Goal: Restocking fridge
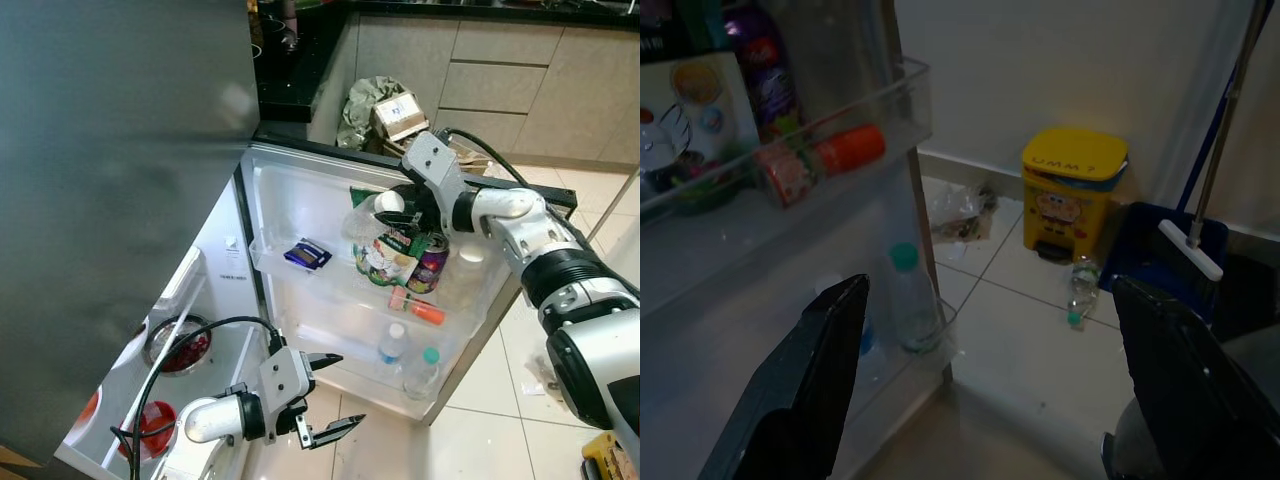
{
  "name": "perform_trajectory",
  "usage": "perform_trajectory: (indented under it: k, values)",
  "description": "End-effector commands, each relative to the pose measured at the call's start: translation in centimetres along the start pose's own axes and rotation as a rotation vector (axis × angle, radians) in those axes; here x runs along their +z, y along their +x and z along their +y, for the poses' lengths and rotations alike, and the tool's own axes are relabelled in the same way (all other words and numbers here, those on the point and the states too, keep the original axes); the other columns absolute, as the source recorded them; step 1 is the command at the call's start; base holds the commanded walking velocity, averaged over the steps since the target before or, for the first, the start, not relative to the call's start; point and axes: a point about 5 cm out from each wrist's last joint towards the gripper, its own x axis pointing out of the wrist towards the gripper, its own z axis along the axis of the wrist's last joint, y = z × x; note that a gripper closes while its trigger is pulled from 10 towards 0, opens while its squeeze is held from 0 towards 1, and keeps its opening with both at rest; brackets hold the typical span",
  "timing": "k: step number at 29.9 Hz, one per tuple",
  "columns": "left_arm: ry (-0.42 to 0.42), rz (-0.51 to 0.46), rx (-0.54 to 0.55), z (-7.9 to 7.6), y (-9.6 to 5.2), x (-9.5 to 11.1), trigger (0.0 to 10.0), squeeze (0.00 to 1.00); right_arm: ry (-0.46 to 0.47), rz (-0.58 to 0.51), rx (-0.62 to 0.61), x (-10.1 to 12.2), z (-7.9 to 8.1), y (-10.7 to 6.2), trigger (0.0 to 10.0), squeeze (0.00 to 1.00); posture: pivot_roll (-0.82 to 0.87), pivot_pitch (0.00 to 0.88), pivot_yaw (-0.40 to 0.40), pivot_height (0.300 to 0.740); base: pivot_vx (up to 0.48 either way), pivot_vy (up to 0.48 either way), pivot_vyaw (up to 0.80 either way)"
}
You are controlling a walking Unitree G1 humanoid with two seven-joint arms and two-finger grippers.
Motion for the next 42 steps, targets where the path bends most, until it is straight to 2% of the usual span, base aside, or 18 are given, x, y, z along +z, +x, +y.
perform_trajectory:
  k: [1,4,12,21,23,25,31,35,42]
  values:
    - [0.004,0.015,-0.015,-0.2,-0.1,0.0,10.0,0.0,-0.023,-0.004,-0.013,0.6,-0.2,0.2,0.0,0.0,0.06,0.0,-0.064,0.74,0.0,0.0,0.0]
    - [0.01,0.002,-0.029,-0.5,0.1,0.7,10.0,0.0,0.003,-0.023,0.016,0.5,0.6,0.9,0.0,0.0,0.07,0.0,-0.064,0.74,0.0,0.0,0.0]
    - [0.012,0.008,-0.037,-0.7,-0.1,1.0,10.0,0.0,0.012,-0.051,0.032,0.9,1.0,1.3,0.0,0.0,0.07,0.0,-0.064,0.74,0.0,0.0,0.0]
    - [0.007,0.011,-0.049,-1.3,-0.3,1.4,10.0,0.0,-0.08,0.018,0.0,0.9,1.4,2.1,0.0,0.0,0.08,0.0,-0.065,0.74,0.0,0.0,0.0]
    - [0.005,0.012,-0.056,-1.4,-0.2,1.5,10.0,0.0,-0.138,0.048,-0.023,1.0,1.4,2.2,0.0,0.0,0.08,0.0,-0.066,0.74,0.0,0.0,0.0]
    - [0.005,0.012,-0.057,-1.4,-0.2,1.5,10.0,0.0,-0.148,0.051,-0.026,1.0,1.4,2.2,0.0,0.0,0.08,0.0,-0.066,0.74,0.0,0.0,0.0]
    - [0.002,0.015,-0.065,-1.5,-0.1,1.5,10.0,0.0,-0.26,0.08,-0.022,1.3,1.4,2.4,0.0,0.0,0.07,0.0,-0.065,0.74,0.0,0.0,0.0]
    - [0.001,0.015,-0.07,-1.6,0.0,1.6,10.0,0.0,-0.242,0.051,0.015,1.5,2.1,2.9,0.0,0.0,0.07,0.0,-0.066,0.74,0.0,0.0,0.0]
    - [0.0,0.016,-0.076,-1.7,0.0,1.7,10.0,0.0,-0.237,0.046,0.001,1.6,2.6,3.4,0.0,0.0,0.08,0.0,-0.066,0.74,0.0,0.0,0.0]
